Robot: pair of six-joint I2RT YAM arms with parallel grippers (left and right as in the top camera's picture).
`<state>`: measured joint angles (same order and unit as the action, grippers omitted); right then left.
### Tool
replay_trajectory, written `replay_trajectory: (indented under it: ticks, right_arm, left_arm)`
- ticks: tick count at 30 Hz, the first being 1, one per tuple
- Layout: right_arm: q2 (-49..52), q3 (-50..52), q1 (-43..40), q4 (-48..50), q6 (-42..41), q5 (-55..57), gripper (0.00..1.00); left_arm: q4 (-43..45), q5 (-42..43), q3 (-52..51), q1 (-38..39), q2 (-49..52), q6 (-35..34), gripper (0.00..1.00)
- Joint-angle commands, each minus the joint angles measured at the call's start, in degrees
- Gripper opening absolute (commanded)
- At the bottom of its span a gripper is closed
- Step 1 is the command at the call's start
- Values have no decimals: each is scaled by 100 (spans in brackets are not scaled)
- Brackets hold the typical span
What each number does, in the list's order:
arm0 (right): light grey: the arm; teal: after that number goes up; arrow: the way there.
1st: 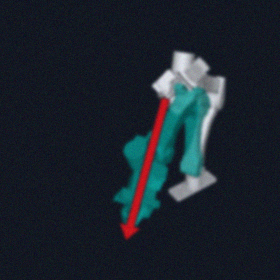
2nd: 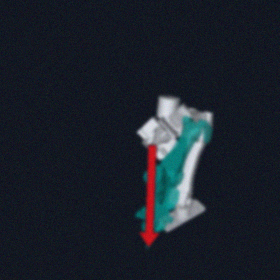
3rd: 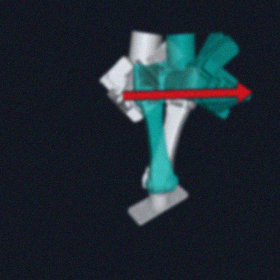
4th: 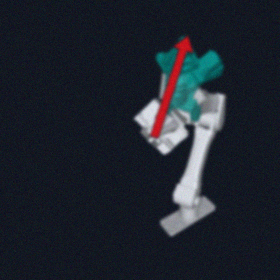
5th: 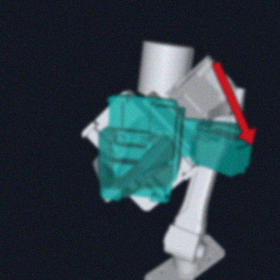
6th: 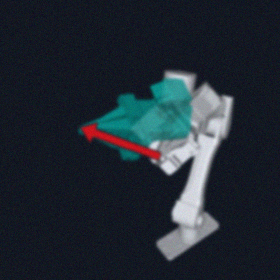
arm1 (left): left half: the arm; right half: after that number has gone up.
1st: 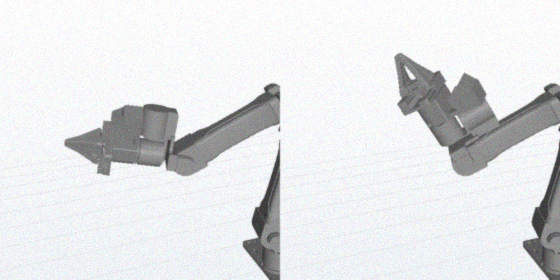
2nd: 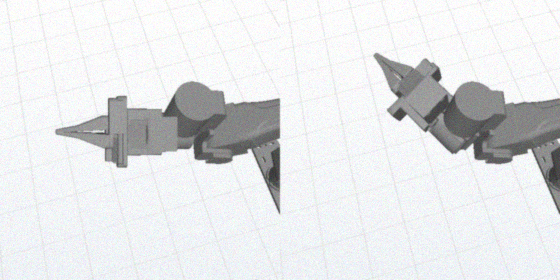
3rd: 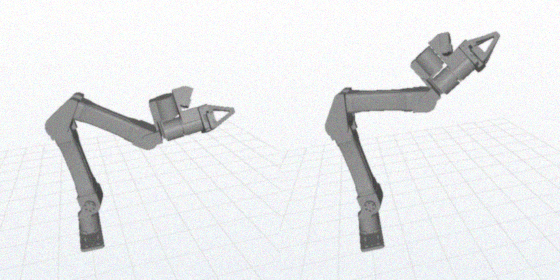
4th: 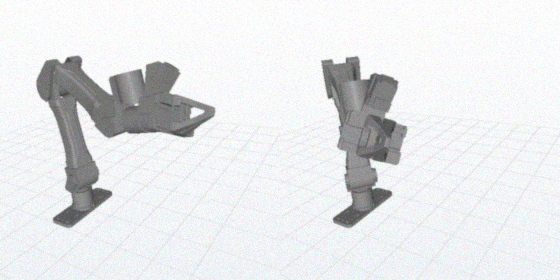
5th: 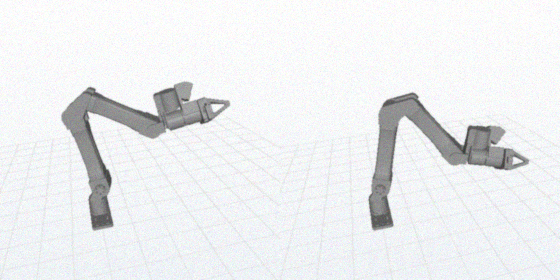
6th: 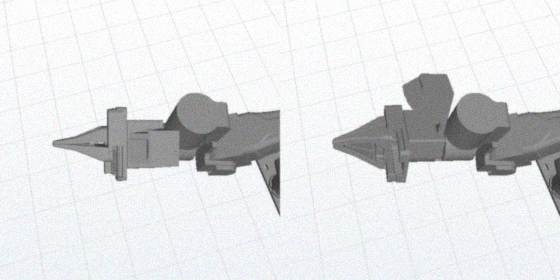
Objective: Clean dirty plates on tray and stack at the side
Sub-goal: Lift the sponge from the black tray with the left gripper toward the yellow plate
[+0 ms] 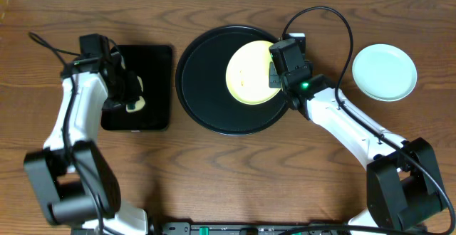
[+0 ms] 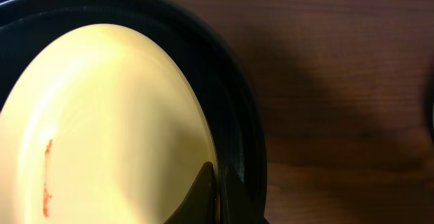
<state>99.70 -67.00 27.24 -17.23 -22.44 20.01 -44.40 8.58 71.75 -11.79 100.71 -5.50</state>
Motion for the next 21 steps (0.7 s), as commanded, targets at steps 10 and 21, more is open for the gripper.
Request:
replay_trajectory:
  ticks: [10, 21]
  right_arm:
    - [33, 22, 33, 31, -66, 76, 1]
    - [31, 20, 33, 376, 538, 74, 1]
  left_arm:
    - [361, -116, -28, 44, 761, 98, 8]
    - [431, -118, 109, 72, 918, 98, 8]
